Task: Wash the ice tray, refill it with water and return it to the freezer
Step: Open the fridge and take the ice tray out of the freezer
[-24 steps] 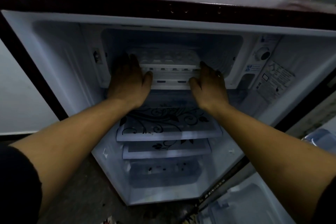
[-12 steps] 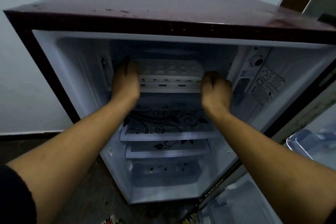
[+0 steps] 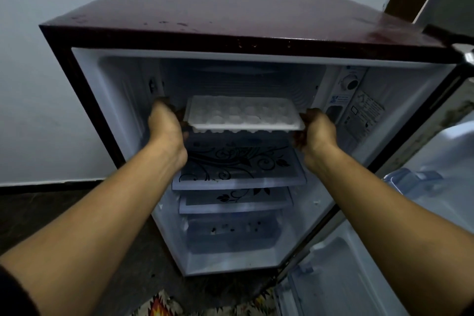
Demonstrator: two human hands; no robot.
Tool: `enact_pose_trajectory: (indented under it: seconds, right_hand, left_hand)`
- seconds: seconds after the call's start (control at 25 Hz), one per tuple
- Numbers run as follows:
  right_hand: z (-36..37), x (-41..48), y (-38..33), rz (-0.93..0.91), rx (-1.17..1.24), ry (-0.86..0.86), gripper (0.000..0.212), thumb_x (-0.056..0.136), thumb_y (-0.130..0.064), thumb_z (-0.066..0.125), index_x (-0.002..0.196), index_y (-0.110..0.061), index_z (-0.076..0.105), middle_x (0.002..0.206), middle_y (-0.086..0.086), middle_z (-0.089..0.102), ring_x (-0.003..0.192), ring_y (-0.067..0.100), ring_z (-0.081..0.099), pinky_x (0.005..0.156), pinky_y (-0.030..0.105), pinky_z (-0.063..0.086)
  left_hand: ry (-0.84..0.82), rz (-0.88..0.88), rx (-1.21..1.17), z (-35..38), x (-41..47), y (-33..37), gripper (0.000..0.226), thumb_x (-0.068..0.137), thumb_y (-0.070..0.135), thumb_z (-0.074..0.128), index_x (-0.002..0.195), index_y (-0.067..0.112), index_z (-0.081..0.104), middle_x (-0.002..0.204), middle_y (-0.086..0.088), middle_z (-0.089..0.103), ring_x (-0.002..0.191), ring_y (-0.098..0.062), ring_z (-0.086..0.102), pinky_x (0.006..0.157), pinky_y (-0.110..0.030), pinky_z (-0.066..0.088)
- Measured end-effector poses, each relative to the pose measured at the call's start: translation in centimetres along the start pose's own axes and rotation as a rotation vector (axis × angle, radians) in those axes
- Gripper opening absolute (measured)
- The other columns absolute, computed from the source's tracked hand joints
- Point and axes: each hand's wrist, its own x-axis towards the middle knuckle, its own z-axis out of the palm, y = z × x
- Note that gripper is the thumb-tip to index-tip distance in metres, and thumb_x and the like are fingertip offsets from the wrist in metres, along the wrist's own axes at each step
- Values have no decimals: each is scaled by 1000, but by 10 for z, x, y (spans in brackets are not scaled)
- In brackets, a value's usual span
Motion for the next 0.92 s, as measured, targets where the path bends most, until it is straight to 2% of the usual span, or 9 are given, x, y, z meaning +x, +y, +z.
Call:
enact_pose_trajectory:
  seconds: [0.2,0.24,0.32,0.4,0.52,0.6,0.72,0.84,0.92]
  right_hand:
    - [-11,-32,6,25,-108,-29,19,103,-27,54,99,-14,67,87,5,66,67,18,58,51,28,45]
    - [-14,-42,11,29,-117,-25,19,103,-25,54,96,-14,67,87,5,67,69,18,60,52,27,46]
    - [-21,-62,20,47,-144,-18,22,105,-25,53,94,-14,68,90,6,70,75,19,63,58,27,50]
    - [-28,-83,30,71,-177,-6,24,106,-28,51,97,-14,69,94,6,72,79,20,66,69,35,53]
    - [-38,-120,44,108,-187,19,30,107,-30,49,108,-9,70,101,9,76,82,23,71,73,37,58]
    - [-46,-149,51,137,-173,34,31,108,-31,49,109,-9,71,97,8,76,77,21,71,59,28,55]
    - [-55,-199,60,186,-165,72,30,106,-32,51,103,-13,73,90,5,74,67,18,68,44,21,45]
    - [-66,-249,70,182,-178,90,35,104,-32,51,105,-5,73,88,8,72,70,23,67,53,25,47]
    - [-76,-283,75,155,-164,103,39,103,-30,52,112,3,69,89,11,70,75,27,66,63,33,48]
  left_hand:
    - [-45,-95,40,-19,-19,-4,34,107,24,37,84,17,60,68,2,66,53,-11,60,42,-20,41]
    - [-52,-115,57,-26,-23,-7,33,107,25,38,88,15,63,75,1,69,58,-13,62,46,-22,45]
    - [-58,-157,59,-41,-31,-15,31,107,27,41,105,12,68,97,-4,73,74,-19,67,69,-35,56]
    - [-55,-191,77,-57,-40,-19,33,106,29,43,112,11,71,105,-5,75,83,-23,69,83,-42,58]
    - [-101,-208,148,-86,-63,-16,30,103,22,46,92,13,73,84,-1,77,72,-20,72,64,-32,59]
    - [-130,-208,181,-107,-83,-9,27,104,17,50,92,12,74,77,-1,79,62,-17,75,50,-26,58]
    - [-169,-201,241,-139,-111,3,26,106,14,52,95,12,75,74,1,80,63,-16,77,47,-26,57]
    - [-232,-166,340,-174,-132,8,27,105,9,50,108,9,77,98,-8,82,92,-28,78,71,-39,66]
    - [-274,-164,374,-196,-144,7,27,107,11,49,118,4,72,112,-13,78,105,-34,75,89,-49,62]
